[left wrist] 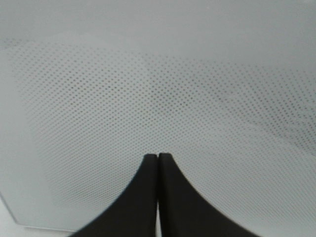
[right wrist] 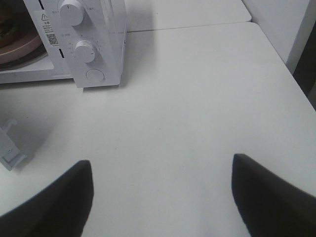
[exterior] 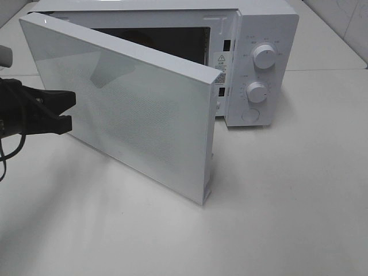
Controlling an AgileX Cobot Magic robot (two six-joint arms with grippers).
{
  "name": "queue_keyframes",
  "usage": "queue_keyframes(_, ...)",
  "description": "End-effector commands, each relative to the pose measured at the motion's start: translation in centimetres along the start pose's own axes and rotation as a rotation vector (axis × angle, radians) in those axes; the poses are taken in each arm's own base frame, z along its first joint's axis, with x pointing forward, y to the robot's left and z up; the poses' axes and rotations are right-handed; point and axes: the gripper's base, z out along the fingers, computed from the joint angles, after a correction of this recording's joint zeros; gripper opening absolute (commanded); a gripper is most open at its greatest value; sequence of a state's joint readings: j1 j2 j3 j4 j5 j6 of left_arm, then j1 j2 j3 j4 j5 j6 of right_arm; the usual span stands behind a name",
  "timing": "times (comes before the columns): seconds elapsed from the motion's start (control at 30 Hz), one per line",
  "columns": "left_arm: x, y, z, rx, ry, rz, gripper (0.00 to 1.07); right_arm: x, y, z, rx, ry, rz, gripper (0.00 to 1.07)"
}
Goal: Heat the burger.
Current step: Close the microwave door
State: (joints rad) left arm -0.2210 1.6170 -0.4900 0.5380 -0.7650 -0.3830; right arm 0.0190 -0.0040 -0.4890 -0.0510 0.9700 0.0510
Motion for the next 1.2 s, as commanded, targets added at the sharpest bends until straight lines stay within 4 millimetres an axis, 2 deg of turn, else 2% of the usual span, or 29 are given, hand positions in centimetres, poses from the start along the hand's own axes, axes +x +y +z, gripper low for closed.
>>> queue_keyframes(0.03,-0.5,-0.2,0.8,0.005,-0.027,-0.010,0.00,0.2,0.0,-0.4,0.005,-0.034,-0.004,0.76)
queue_keyframes(0.1,-1.1,-0.5,1.6,0.004,-0.044,-0.005,0.00,0.2,0.0,-0.4,0.005,-0.034,-0.004,0.76)
queue_keyframes(0.27,-1.7,-0.4,2.0,-0.048,-0.084,-0.018,0.00,0.2,0.0,-0.4,0.005,-0.034,-0.004,0.76)
queue_keyframes(0.5,-1.5,-0.1,2.4,-0.084,-0.125,-0.071,0.00,0.2,0.0,-0.4,0.005,-0.034,-0.004,0.76)
queue_keyframes(0.83,-1.8,-1.9,5.1,-0.066,-0.144,-0.070,0.00,0.2,0.0,-0.4,0.005,-0.034,-0.004,0.76)
queue_keyframes(1.2,-2.1,-3.7,7.1,-0.074,-0.165,-0.077,0.00,0.2,0.0,-0.4,0.005,-0.034,-0.004,0.76)
